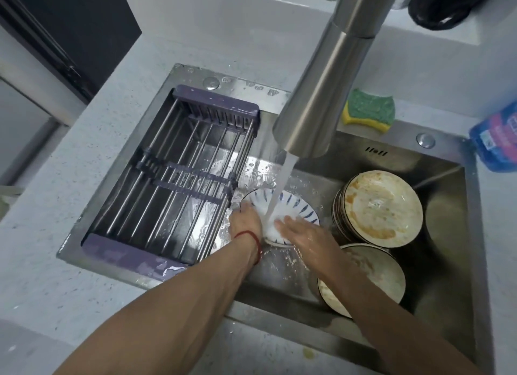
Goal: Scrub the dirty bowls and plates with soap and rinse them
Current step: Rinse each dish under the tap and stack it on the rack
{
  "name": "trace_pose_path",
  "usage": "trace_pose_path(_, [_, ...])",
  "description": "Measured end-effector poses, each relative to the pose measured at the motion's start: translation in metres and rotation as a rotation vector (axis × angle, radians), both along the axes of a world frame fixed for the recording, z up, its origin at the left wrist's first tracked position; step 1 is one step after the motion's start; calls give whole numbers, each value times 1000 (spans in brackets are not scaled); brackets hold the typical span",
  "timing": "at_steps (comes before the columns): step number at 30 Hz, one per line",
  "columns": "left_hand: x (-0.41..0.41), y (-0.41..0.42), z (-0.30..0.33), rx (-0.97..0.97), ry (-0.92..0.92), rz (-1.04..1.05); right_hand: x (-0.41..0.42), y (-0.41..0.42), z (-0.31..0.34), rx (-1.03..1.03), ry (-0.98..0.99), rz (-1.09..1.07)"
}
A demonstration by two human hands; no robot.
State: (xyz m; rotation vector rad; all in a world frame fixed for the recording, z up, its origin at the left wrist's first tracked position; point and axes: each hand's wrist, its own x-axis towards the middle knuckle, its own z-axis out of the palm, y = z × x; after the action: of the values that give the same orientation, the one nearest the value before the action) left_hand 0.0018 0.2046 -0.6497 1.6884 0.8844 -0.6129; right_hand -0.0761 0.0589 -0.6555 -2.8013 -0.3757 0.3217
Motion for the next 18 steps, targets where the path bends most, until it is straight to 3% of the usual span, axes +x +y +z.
trace_pose_path(2, [4, -12, 8, -186, -4, 66, 2, 4, 7, 144, 85, -174])
trace_pose_path(5, [-5, -34, 15, -392, -51, 66, 6, 16, 20, 447, 203, -606])
trace_pose_path(8, [-15, -44, 19, -383, -28, 47, 17, 22, 40, 695, 278, -867])
trace_pose_path(13, [-14, -13, 14, -132, 21, -52, 30, -1, 62, 1144, 524, -1093])
trace_pose_path(16, [-19, 4, 12, -337, 143, 97, 30, -15, 50, 1268, 651, -1181])
trace_pose_path(18, [-21, 9, 12, -469, 191, 174, 31, -18, 37, 1220, 623, -1249])
